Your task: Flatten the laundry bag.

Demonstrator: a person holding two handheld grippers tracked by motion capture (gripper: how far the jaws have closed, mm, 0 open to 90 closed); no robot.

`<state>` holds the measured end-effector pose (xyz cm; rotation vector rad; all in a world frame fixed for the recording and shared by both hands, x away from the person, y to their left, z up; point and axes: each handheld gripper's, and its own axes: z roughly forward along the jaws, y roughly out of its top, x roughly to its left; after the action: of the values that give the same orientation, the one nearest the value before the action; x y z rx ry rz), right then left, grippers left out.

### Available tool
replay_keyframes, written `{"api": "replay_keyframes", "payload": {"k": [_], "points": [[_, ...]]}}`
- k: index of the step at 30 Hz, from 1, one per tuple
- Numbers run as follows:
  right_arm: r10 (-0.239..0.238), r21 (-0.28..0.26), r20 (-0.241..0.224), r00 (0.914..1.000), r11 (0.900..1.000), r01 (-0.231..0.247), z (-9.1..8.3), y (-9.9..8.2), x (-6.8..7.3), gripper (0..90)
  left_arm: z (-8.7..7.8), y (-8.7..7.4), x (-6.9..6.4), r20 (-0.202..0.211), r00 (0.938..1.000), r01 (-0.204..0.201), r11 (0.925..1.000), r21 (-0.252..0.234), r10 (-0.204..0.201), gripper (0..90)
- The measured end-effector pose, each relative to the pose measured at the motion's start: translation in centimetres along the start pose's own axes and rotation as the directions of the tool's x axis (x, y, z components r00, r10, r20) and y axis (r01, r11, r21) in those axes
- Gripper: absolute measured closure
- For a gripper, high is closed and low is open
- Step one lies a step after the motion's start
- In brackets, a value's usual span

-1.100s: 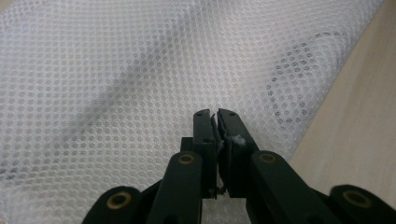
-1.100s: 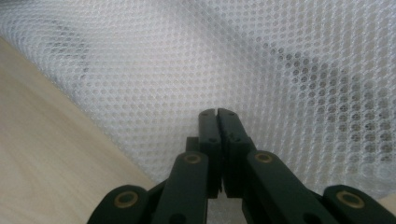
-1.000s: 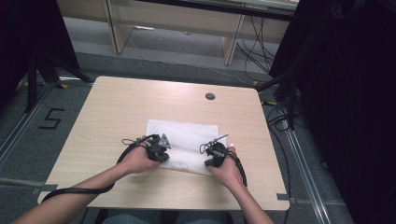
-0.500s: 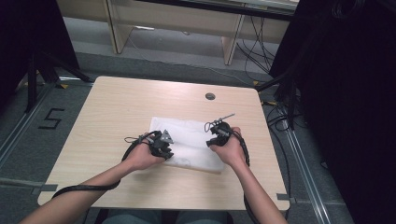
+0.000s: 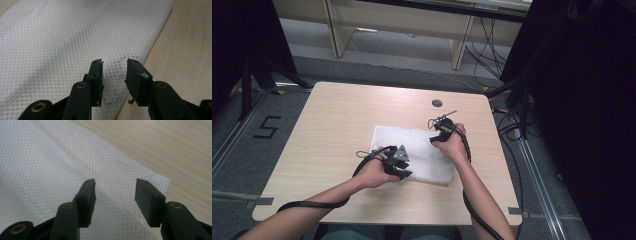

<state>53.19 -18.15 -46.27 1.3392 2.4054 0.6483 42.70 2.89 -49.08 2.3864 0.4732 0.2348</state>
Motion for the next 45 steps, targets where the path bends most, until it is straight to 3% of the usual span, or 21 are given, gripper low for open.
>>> {"api": "replay_keyframes", "payload": {"k": [4,6,7,10,13,14,15,17,18,19,25,26,31,34,35,37,38,39,40,43,45], "points": [[-0.002,0.040,-0.010,0.9999,0.9992,0.002,1.0,0.1,0.3,49.9,0.3,0.2,-0.1,-0.004,0.9999,-0.017,0.9998,0.007,0.017,66.9],[-0.025,0.050,-0.019,0.9995,0.9984,0.026,1.5,0.0,0.3,50.2,0.6,0.1,-0.3,-0.009,0.9999,0.004,1.0000,-0.006,-0.004,67.3],[-0.025,0.064,-0.023,0.9994,0.9976,0.026,1.9,-0.1,0.4,52.3,0.6,0.0,-0.2,-0.004,1.0000,-0.004,0.9999,0.017,0.004,67.7],[-0.031,0.071,-0.038,0.9988,0.9969,0.033,2.2,-0.2,0.4,55.8,1.0,-0.1,-0.2,-0.007,1.0000,-0.002,0.9999,0.011,0.002,68.0],[-0.035,0.069,-0.064,0.9973,0.9968,0.039,2.3,-0.3,0.3,62.9,1.1,-0.2,-0.1,-0.001,1.0000,0.003,0.9997,0.025,-0.003,68.2],[-0.019,0.081,-0.071,0.9973,0.9964,0.025,2.3,-0.3,0.5,70.4,1.1,-0.1,-0.1,-0.003,1.0000,-0.007,0.9996,0.026,0.007,68.2],[-0.019,0.081,-0.071,0.9973,0.9964,0.025,2.3,-0.3,0.5,70.4,1.1,-0.1,-0.1,-0.003,1.0000,-0.007,0.9996,0.026,0.007,68.3],[-0.005,0.093,-0.090,0.9960,0.9956,0.013,2.2,-0.3,0.7,76.7,1.3,-0.2,-0.3,-0.006,0.9997,0.023,0.9997,0.003,-0.023,68.3],[-0.016,0.083,-0.099,0.9950,0.9962,0.024,2.3,-0.3,0.6,78.9,1.3,-0.1,-0.3,-0.012,0.9999,0.005,1.0000,0.007,-0.005,68.4],[-0.017,0.088,-0.097,0.9951,0.9958,0.026,2.3,-0.3,0.8,85.3,1.3,-0.2,-0.4,-0.012,0.9998,0.017,0.9998,0.009,-0.016,68.6],[-0.030,0.092,-0.089,0.9956,0.9950,0.039,2.1,-0.1,1.3,89.9,1.2,-0.2,-0.2,-0.009,0.9999,-0.004,0.9997,0.025,0.004,69.0],[-0.023,0.103,-0.092,0.9955,0.9941,0.032,1.8,0.0,1.3,90.0,1.3,-0.3,-0.2,-0.003,0.9999,0.014,0.9997,0.018,-0.014,69.1],[-0.026,0.081,-0.115,0.9930,0.9960,0.036,1.0,0.4,1.3,90.0,1.2,-0.2,-0.1,-0.008,0.9999,-0.009,0.9996,0.026,0.009,69.2],[-0.033,0.070,-0.109,0.9935,0.9967,0.041,0.4,0.6,1.4,90.0,1.4,-0.1,-0.3,-0.008,0.9996,0.025,0.9995,0.016,-0.025,69.3],[-0.034,0.065,-0.106,0.9937,0.9970,0.041,0.0,0.6,1.5,90.0,1.3,0.0,-0.1,-0.011,0.9999,-0.001,0.9996,0.027,0.001,69.3],[-0.046,0.044,-0.114,0.9924,0.9977,0.051,-0.6,0.7,1.6,90.0,1.4,0.1,0.0,-0.018,0.9998,-0.011,0.9995,0.028,0.012,69.4],[-0.063,0.031,-0.120,0.9908,0.9973,0.067,-0.9,0.8,1.6,90.0,1.5,0.1,-0.1,-0.017,0.9997,0.018,0.9997,0.015,-0.018,69.4],[-0.050,0.026,-0.124,0.9910,0.9982,0.053,-1.3,0.8,1.8,90.0,1.7,0.1,-0.3,-0.020,0.9983,0.055,0.9985,0.001,-0.055,69.3],[-0.053,0.009,-0.141,0.9886,0.9985,0.055,-1.9,0.7,2.0,90.0,1.6,0.3,0.0,-0.021,0.9997,0.014,0.9995,0.028,-0.013,69.4],[-0.060,-0.012,-0.164,0.9847,0.9982,0.059,-3.0,0.7,2.4,90.0,1.9,0.4,-0.1,-0.023,0.9984,0.052,0.9986,0.001,-0.052,69.6],[-0.070,-0.031,-0.163,0.9842,0.9973,0.066,-3.6,0.6,2.6,90.0,1.8,0.5,0.1,-0.018,0.9994,0.030,0.9991,0.030,-0.030,69.8]]}}
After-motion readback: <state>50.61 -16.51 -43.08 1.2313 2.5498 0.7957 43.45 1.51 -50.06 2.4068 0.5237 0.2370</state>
